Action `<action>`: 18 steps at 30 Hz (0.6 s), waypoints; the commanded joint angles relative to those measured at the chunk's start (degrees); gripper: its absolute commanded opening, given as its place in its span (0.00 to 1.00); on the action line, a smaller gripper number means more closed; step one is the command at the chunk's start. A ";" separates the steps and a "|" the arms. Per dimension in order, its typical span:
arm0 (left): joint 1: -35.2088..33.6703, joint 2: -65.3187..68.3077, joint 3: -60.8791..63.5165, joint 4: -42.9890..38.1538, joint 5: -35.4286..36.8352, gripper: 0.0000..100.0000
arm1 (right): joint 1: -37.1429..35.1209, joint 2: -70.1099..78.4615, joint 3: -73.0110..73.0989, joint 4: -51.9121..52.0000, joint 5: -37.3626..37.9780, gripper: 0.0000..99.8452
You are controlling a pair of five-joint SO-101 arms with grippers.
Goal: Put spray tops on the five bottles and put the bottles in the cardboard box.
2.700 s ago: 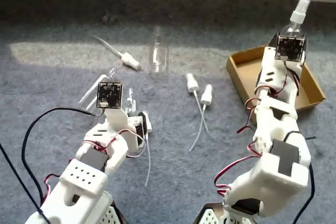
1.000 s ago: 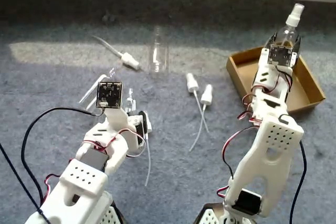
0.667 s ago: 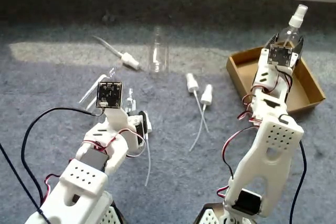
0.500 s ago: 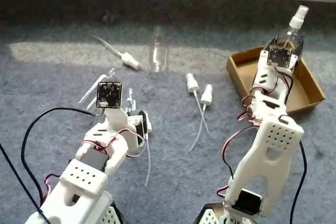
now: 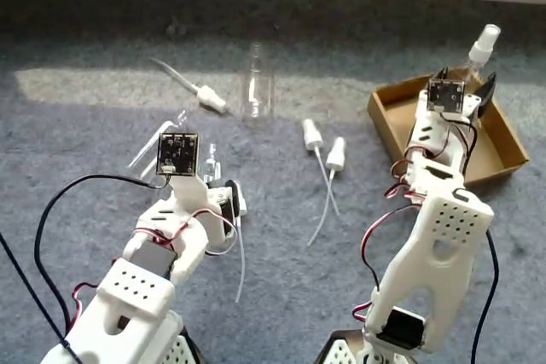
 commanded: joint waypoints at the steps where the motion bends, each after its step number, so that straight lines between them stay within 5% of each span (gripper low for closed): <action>1: -0.92 -0.92 -0.40 -1.14 -0.18 0.01 | 1.01 -1.27 0.57 -3.03 1.41 0.28; 18: -0.92 -0.84 -0.40 -1.14 -0.18 0.01 | 1.98 -3.03 5.14 -3.38 1.23 0.29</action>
